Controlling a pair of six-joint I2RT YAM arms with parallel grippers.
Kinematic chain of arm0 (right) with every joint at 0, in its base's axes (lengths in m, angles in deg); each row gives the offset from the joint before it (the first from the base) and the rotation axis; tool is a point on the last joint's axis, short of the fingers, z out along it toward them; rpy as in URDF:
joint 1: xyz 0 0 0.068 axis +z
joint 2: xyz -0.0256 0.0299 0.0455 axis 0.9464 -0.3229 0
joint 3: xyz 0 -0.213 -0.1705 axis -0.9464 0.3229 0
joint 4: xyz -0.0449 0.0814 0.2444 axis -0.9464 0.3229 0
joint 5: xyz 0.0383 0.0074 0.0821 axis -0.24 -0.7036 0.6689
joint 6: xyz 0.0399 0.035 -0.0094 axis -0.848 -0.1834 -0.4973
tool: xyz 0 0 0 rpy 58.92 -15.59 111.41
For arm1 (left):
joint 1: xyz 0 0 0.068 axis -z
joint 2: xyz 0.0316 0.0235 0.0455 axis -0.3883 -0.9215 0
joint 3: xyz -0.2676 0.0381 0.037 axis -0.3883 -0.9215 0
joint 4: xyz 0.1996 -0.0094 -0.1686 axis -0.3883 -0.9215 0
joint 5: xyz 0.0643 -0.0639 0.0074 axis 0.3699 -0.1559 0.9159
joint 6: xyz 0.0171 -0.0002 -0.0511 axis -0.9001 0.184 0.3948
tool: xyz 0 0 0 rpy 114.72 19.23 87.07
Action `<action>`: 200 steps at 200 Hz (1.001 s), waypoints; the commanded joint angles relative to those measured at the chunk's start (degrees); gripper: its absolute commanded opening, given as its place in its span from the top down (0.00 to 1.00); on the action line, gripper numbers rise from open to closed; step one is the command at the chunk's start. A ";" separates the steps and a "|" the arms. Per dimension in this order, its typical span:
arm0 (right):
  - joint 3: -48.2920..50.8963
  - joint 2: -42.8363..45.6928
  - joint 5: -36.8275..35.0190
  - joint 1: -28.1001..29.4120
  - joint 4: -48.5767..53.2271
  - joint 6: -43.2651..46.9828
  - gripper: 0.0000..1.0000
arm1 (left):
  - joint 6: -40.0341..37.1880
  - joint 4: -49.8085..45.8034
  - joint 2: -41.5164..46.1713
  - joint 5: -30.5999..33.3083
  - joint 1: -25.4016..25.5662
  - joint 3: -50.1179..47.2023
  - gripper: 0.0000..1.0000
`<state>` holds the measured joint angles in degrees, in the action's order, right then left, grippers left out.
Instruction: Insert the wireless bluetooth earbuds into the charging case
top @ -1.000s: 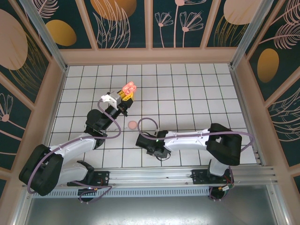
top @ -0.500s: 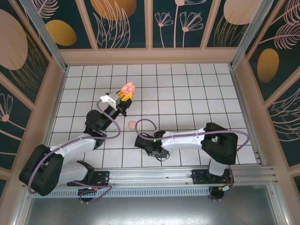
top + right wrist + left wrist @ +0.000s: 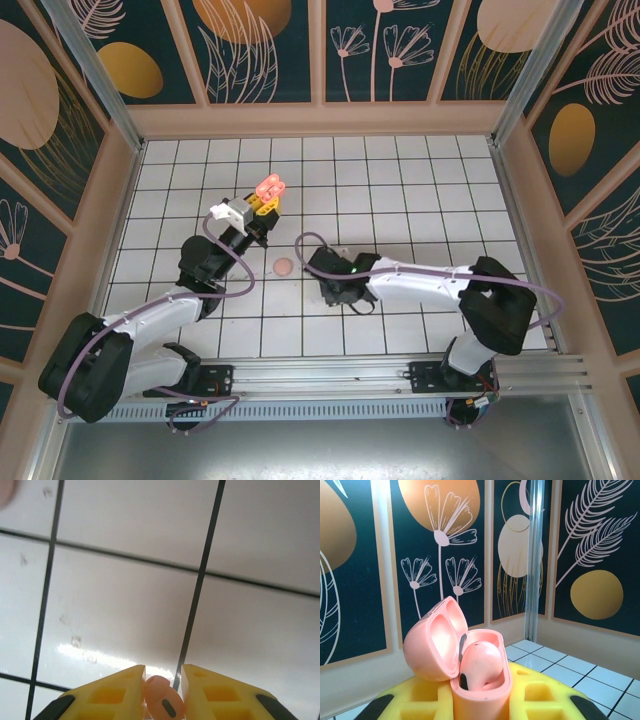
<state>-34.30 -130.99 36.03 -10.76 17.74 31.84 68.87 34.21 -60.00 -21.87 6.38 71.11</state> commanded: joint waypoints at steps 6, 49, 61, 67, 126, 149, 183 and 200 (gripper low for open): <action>0.79 -0.03 6.82 -3.58 -1.59 12.65 0.75 | 0.79 2.46 1.26 -0.62 -0.32 -0.67 1.00; -3.04 -6.35 10.60 -4.50 0.95 16.82 0.73 | 1.16 2.34 1.30 -0.81 -0.32 -0.33 1.00; -3.77 -7.59 10.59 -4.42 1.28 16.96 0.72 | 1.14 2.23 1.51 -0.80 -0.32 -0.39 1.00; -4.14 -8.01 10.52 -4.41 1.36 16.89 0.72 | 1.07 2.04 1.65 -0.71 -0.27 -0.41 1.00; -8.26 -11.99 6.88 -4.25 4.87 10.68 0.54 | 1.33 2.22 1.78 -0.71 -0.32 -0.68 1.00; -9.59 -9.53 4.79 -4.13 5.99 0.85 0.46 | 1.33 2.50 1.88 -0.54 -0.32 -0.68 1.00; -7.27 -3.53 3.81 -3.56 5.17 -16.07 0.44 | 1.33 3.08 1.26 -0.10 -0.32 -0.68 1.00; -5.32 -2.38 3.55 -2.44 5.17 -23.77 0.44 | 1.34 3.25 0.94 0.51 -0.40 -0.68 1.00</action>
<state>-41.75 -136.96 41.47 -14.67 21.09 23.55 69.30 34.28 -59.11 -21.85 6.38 70.89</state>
